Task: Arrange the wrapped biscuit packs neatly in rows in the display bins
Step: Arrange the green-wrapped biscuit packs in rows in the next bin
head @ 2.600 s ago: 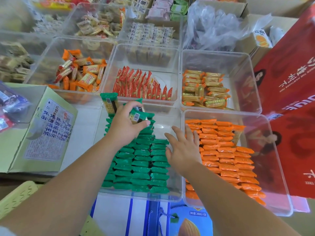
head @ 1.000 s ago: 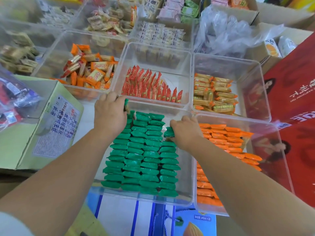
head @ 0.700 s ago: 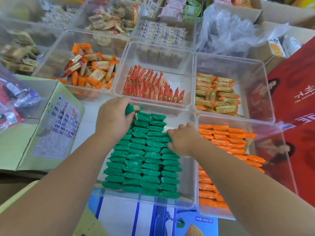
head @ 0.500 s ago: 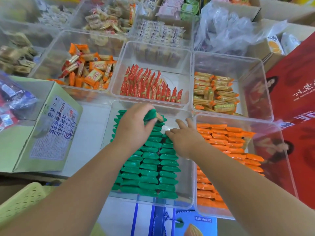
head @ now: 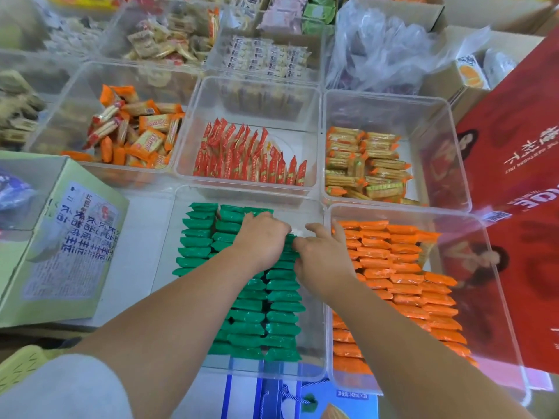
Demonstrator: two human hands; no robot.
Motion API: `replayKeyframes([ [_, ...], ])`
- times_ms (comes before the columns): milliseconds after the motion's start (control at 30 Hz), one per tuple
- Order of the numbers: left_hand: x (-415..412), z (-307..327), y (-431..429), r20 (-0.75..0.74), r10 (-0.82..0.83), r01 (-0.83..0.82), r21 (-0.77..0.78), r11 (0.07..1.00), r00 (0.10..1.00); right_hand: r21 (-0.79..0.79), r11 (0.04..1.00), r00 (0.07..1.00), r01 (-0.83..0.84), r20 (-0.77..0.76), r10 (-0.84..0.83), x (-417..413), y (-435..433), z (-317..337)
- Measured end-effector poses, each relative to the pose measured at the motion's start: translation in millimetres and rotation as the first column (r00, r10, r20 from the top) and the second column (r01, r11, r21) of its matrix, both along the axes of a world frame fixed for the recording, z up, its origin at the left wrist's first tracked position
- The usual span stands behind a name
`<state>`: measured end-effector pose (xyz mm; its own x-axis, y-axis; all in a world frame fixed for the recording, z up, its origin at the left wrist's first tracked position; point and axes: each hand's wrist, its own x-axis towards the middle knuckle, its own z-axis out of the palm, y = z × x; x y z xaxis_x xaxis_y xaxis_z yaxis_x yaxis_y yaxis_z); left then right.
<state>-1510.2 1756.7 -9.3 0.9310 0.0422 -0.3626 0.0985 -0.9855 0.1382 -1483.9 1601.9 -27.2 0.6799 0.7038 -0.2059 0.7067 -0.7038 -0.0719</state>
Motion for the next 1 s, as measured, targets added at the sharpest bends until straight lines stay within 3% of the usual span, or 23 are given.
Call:
replayKeyframes([
  [133, -3, -13, 1, -0.005, -0.014, 0.014, -0.024, 1.000, 1.000, 0.157, 0.987, 0.999, 0.040, 0.014, -0.042, -1, -3, -4],
  [267, -21, -21, 7, 0.095, -0.050, 0.060, -0.104, 0.993, 0.994, 0.298, 0.952, 0.991, 0.065, 0.092, -0.096, 4, 0, 0],
  [367, -42, -24, 14, 0.191, 0.021, 0.007, -0.145, 0.989, 0.981, 0.255, 0.966, 0.995, 0.032, 0.085, -0.056, 14, 8, 5],
  [500, -78, -28, 26, 0.337, 0.200, -0.194, -0.049, 0.980, 0.920, 0.190, 0.981, 0.992, -0.026, 0.125, 0.003, 31, 16, 11],
  [600, -94, -35, 38, 0.273, 0.337, -0.351, 0.002, 0.936, 0.901, 0.165, 0.978, 0.980, -0.124, 0.176, 0.095, 37, 30, 16],
  [667, -98, -44, 41, 0.148, 0.398, -0.404, 0.011, 0.915, 0.905, 0.196, 0.977, 0.996, -0.079, 0.060, 0.069, 37, 46, 21],
  [767, -101, -59, 37, 0.071, 0.399, -0.402, 0.028, 0.915, 0.914, 0.088, 0.995, 0.996, 0.056, -0.074, -0.050, 41, 71, 19],
  [900, -92, -59, 33, 0.218, 0.270, -0.285, 0.037, 0.958, 0.938, 0.044, 0.994, 0.986, 0.105, -0.133, -0.098, 40, 90, 9],
  [1000, -80, -58, 35, 0.214, 0.206, -0.220, 0.046, 0.974, 0.955, 0.004, 0.989, 0.984, 0.145, -0.110, -0.144, 40, 99, 3],
])
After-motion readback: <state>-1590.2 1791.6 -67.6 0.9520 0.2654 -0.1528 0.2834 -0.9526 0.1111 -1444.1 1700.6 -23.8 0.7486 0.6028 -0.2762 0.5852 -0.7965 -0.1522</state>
